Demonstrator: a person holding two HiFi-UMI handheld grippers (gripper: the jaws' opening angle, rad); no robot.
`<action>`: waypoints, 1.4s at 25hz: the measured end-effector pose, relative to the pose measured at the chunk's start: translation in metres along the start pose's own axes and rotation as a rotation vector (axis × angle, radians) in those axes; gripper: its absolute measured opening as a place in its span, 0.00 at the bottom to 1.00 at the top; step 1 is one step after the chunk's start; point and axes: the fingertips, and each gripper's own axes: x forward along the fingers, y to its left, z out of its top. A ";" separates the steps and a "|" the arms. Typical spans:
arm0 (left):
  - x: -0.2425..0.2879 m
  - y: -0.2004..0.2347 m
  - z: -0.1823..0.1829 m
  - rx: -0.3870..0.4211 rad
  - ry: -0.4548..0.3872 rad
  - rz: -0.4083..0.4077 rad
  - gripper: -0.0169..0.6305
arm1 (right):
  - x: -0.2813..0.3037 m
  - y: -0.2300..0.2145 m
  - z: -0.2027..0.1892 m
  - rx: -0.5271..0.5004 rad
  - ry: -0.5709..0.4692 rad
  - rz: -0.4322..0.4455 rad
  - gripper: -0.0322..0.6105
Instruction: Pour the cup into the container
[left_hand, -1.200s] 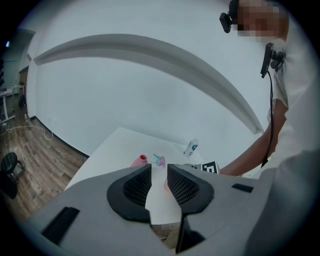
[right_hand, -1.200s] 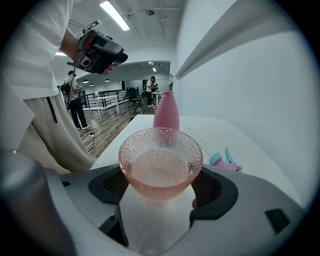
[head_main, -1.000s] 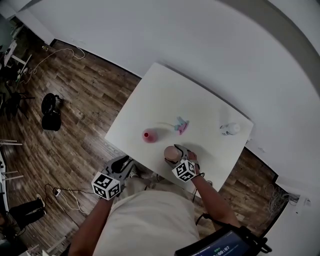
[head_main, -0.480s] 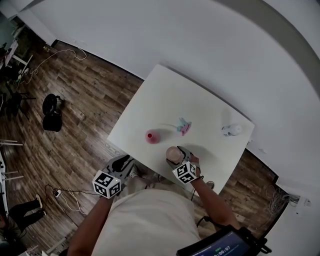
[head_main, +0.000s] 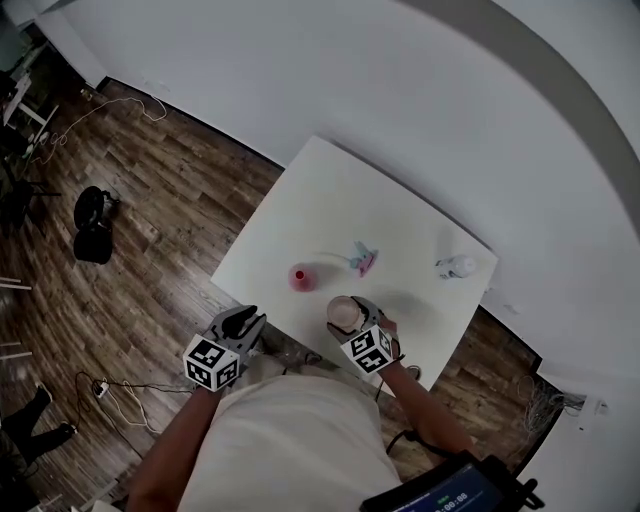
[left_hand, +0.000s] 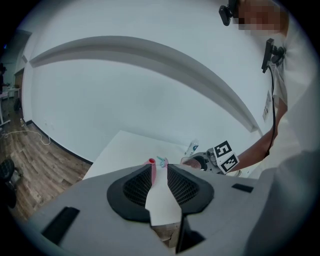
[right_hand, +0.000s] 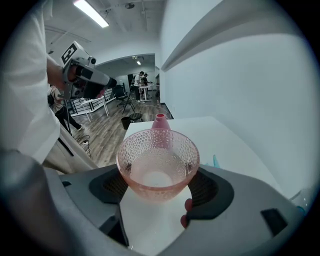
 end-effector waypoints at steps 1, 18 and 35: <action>-0.001 0.002 0.001 0.010 0.001 -0.004 0.17 | -0.002 0.001 0.005 0.003 0.009 0.002 0.62; -0.022 0.054 0.018 0.148 0.012 0.010 0.08 | -0.008 0.015 0.081 0.006 0.134 -0.032 0.62; -0.011 0.068 0.030 0.188 0.020 -0.078 0.04 | 0.009 0.017 0.091 0.022 0.345 0.010 0.62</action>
